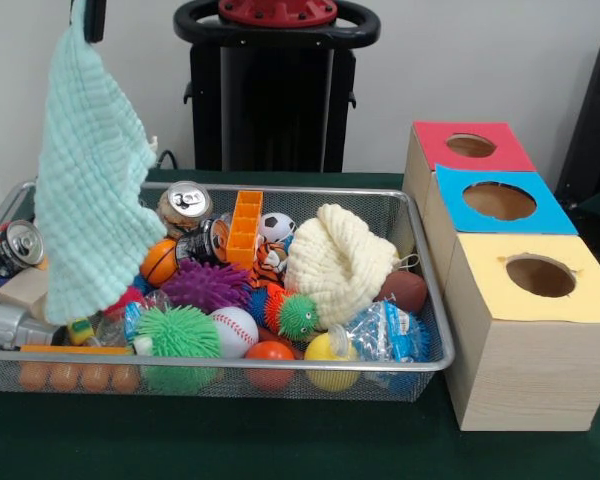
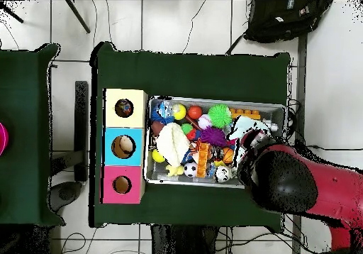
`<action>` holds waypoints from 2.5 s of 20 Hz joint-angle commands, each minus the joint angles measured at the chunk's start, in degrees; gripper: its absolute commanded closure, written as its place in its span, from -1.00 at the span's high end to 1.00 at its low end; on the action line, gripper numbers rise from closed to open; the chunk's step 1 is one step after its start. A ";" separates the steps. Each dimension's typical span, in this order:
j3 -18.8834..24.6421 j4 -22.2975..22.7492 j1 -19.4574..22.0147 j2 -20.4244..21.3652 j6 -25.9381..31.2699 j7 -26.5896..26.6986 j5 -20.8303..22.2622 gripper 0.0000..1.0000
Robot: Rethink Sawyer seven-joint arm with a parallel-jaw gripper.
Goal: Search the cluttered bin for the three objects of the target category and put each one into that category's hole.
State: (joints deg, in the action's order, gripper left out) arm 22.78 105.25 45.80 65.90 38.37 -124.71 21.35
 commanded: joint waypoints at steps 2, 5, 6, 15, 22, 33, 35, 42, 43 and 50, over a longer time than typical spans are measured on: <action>7.20 5.08 3.54 -5.35 -4.72 15.91 5.18 -1.00; 8.32 5.27 4.68 -6.13 -5.29 15.56 6.38 -1.00; 8.74 5.27 5.09 -6.38 -5.42 15.48 6.77 -1.00; 10.95 3.92 7.26 -9.78 -7.69 14.32 11.26 -1.00; 11.76 1.54 7.72 -13.21 -9.67 13.03 15.10 -1.00; 13.17 -3.16 8.02 -19.57 -11.31 12.68 19.55 -1.00; 13.61 -3.85 8.36 -20.65 -11.53 13.08 20.09 -1.00; 16.00 -7.59 9.69 -25.07 -11.28 15.13 22.29 -1.00; 16.51 -7.99 10.02 -25.52 -11.07 15.54 22.52 -1.00; 19.77 -12.68 11.62 -29.99 -8.82 19.66 23.82 -1.00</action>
State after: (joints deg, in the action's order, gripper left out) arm 36.87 99.47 56.00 41.40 29.53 -123.98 41.03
